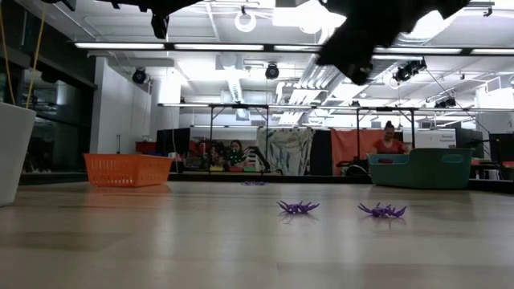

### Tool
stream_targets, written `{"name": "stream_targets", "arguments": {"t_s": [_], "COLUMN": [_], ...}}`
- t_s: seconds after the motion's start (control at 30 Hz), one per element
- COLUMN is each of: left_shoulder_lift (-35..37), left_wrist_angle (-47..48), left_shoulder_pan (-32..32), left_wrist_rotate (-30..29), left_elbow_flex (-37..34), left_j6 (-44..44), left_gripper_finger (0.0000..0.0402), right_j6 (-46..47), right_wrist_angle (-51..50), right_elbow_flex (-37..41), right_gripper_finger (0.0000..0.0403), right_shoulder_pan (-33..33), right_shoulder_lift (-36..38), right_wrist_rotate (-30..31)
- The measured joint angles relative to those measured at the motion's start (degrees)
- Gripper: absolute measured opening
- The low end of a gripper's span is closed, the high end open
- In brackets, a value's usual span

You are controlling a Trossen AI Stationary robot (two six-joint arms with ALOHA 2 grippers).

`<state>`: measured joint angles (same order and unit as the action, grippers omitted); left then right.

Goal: Sort Halloween decoration
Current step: Put the violet spider toy into the yellow bin

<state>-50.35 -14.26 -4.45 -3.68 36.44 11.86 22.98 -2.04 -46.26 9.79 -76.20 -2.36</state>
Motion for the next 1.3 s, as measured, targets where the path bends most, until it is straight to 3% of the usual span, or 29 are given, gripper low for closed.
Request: {"name": "stream_targets", "arguments": {"t_s": [0.2, 0.43, 0.8, 1.3], "left_shoulder_lift": [0.0, 0.0, 0.0, 0.0], "left_wrist_angle": [0.2, 1.2, 1.5, 3.0], "left_shoulder_pan": [0.0, 0.0, 0.0, 0.0], "left_wrist_rotate": [0.0, 0.0, 0.0, 0.0], "left_elbow_flex": [0.0, 0.0, 0.0, 0.0], "left_j6": [0.0, 0.0, 0.9, 1.0], "left_gripper_finger": [0.0, 0.0, 0.0, 0.0], "right_j6": [-0.8, -3.6, -14.6, -19.4], "right_wrist_angle": [-11.7, -11.1, -23.3, -23.3], "right_elbow_flex": [0.0, -3.2, -16.3, -17.0], "right_gripper_finger": [0.0113, 0.0161, 0.0165, 0.0165], "right_shoulder_pan": [8.9, 13.8, 14.6, 14.6], "right_shoulder_lift": [-1.5, -10.9, -28.8, -30.4], "right_wrist_rotate": [1.3, -1.8, -1.6, 2.2]}}
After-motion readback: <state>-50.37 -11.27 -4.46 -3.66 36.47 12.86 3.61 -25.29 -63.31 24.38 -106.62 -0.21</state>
